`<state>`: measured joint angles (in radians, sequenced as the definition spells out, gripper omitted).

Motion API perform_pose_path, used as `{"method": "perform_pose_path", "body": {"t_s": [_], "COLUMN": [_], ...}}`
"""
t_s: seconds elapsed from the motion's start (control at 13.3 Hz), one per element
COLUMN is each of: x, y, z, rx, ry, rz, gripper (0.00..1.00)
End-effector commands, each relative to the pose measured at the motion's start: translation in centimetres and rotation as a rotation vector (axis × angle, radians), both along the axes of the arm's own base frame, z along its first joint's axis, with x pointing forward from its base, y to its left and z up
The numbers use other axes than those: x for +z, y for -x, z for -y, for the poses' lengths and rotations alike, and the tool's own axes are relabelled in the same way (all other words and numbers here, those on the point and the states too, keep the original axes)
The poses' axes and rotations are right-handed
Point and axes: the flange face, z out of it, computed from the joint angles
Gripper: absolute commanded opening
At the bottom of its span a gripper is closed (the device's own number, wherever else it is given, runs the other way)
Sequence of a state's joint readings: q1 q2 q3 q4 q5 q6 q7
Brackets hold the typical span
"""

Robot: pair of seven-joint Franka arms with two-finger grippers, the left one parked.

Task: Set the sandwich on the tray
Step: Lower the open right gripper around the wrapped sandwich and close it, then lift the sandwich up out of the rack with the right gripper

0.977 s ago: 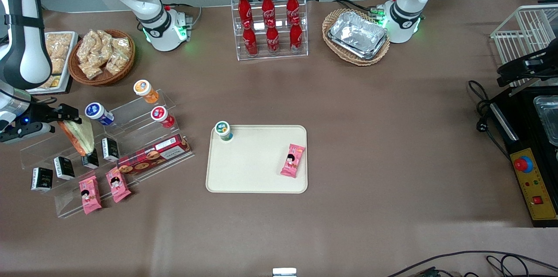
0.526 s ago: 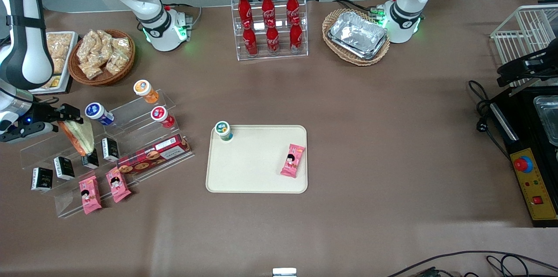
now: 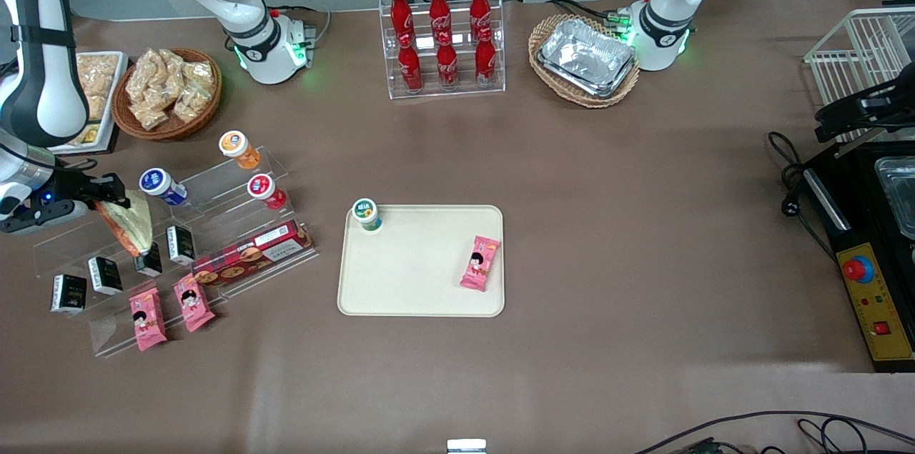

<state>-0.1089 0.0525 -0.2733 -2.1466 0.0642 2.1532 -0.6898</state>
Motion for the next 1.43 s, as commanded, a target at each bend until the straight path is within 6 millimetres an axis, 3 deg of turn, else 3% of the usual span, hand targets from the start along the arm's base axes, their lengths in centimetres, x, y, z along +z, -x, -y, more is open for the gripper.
{"method": "perform_pose_path", "body": {"t_s": [0.0,0.3,0.6,0.83,0.9,1.13,1.28,1.35], "x": [2.3,8.5,12.5,14.4,14.7,15.7,16.0,16.2], "y": [0.2,0.5,2.0,2.1,1.9,1.3,1.1,1.1], "z": [-0.2,0.5,-0.8,-5.6,-7.6,-13.4,-18.2,-21.0], "rx": [-0.015,-0.023,-0.127,-0.294,-0.375,-0.545,-0.667,-0.733], "ry": [-0.017,-0.009,-0.031,-0.036,-0.033,-0.007,0.020,0.037], "rz": [0.024,0.086,0.095,0.054,0.028,-0.031,-0.049,-0.059], "gripper": [0.26,0.26,0.26,0.25,0.19,0.18,0.04,0.02]}}
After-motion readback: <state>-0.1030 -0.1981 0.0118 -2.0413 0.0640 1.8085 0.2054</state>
